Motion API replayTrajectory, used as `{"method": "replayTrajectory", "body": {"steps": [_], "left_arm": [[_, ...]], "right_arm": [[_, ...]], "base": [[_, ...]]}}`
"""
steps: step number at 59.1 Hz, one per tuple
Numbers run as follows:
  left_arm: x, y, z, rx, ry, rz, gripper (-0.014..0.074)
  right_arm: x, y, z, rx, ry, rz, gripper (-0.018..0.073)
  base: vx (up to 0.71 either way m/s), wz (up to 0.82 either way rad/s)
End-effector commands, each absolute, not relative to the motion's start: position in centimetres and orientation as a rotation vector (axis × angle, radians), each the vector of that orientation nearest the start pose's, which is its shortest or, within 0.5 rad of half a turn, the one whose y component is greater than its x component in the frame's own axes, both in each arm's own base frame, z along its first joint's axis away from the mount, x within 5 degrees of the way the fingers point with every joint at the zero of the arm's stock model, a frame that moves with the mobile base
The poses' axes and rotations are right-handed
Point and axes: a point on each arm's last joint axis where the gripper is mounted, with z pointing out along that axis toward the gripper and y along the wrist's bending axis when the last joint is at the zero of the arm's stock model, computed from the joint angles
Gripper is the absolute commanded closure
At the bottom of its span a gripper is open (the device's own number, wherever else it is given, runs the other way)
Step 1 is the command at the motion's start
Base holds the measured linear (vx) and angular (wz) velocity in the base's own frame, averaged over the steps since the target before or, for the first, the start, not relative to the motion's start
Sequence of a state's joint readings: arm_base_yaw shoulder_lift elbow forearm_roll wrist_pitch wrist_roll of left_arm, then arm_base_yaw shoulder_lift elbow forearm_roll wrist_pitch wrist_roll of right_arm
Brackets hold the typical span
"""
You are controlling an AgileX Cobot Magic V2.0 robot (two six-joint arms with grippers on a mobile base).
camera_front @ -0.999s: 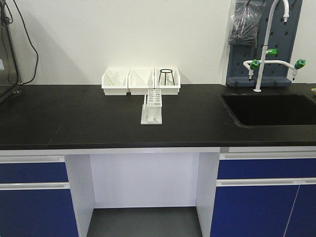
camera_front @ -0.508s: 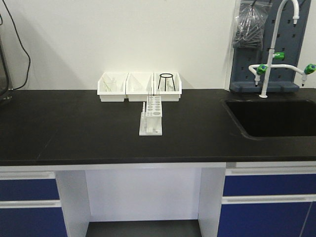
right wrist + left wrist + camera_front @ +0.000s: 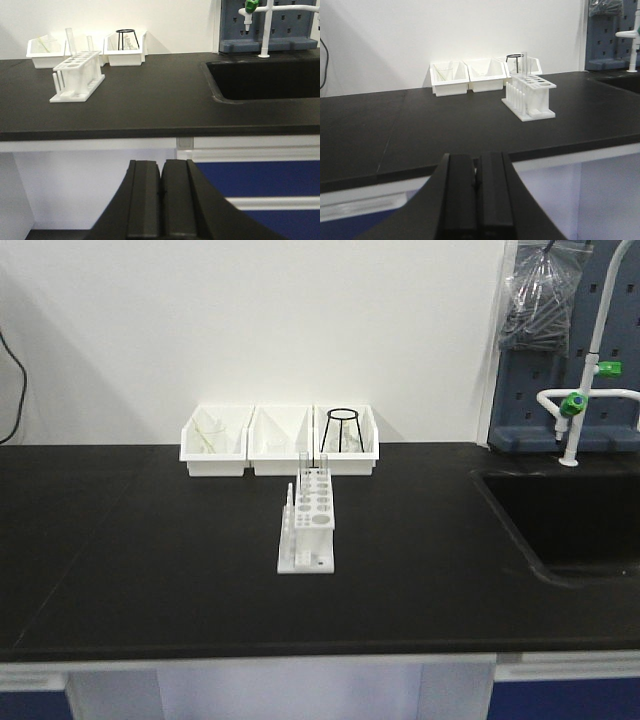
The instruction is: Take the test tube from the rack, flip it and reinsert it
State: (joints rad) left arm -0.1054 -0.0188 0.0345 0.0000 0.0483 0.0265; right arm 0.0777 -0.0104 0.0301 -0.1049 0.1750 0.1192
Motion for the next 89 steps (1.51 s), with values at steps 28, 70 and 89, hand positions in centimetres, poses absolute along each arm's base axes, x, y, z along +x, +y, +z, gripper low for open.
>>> {"method": "replayTrajectory", "body": {"steps": [28, 70, 89], "left_arm": [[5.47, -0.58, 20.8, 0.094, 1.45, -0.067, 0.0602], [5.47, -0.58, 20.8, 0.094, 1.45, -0.067, 0.0602], [5.47, -0.58, 20.8, 0.094, 1.45, -0.067, 0.0602]], "right_arm": [[5.59, 0.31, 19.45, -0.039, 1.59, 0.057, 0.057], [5.59, 0.31, 19.44, -0.039, 1.59, 0.057, 0.057], [5.59, 0.31, 19.48, -0.039, 1.587, 0.058, 0.057]], "base": [[0.39, -0.01], [0.33, 0.03], [0.15, -0.07]]}}
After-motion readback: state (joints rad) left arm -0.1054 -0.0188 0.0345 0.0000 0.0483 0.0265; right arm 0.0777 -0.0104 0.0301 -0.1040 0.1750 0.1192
